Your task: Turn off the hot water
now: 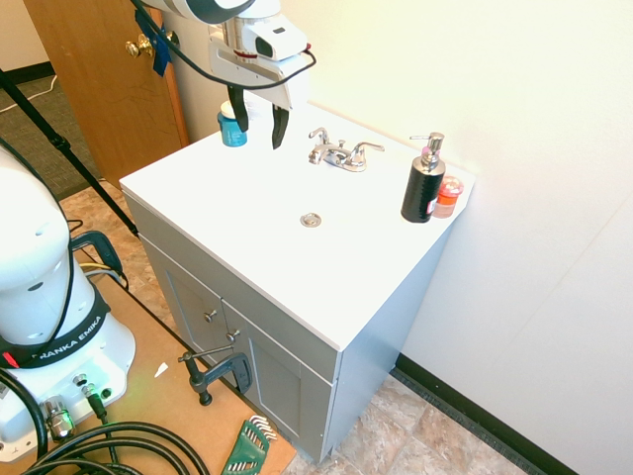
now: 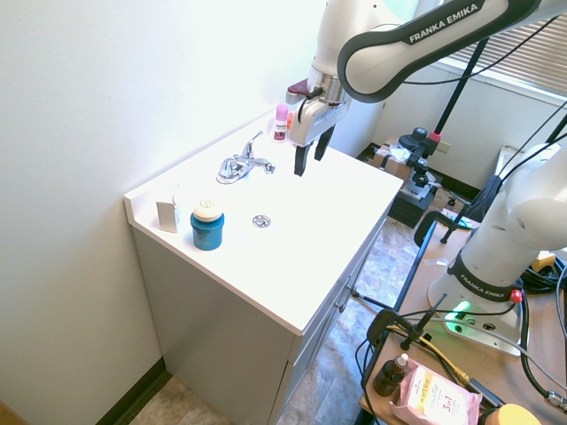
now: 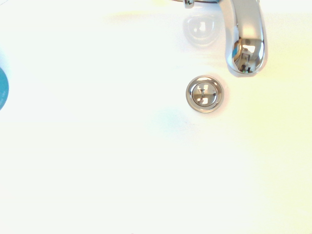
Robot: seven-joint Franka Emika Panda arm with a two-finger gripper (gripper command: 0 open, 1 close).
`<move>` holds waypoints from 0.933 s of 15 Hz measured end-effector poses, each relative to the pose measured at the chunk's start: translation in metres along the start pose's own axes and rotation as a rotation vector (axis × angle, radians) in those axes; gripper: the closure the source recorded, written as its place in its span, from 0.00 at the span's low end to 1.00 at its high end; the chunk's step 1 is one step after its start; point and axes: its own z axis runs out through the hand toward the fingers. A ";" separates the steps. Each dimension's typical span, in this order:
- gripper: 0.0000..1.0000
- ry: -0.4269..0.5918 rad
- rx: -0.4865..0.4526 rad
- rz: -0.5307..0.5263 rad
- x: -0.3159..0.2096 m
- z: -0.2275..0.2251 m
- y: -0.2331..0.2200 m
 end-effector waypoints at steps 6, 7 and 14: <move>0.00 0.198 -0.034 0.054 0.010 0.017 -0.028; 0.00 0.242 -0.046 0.073 0.015 0.026 -0.039; 0.00 0.420 -0.045 0.216 0.063 0.044 -0.109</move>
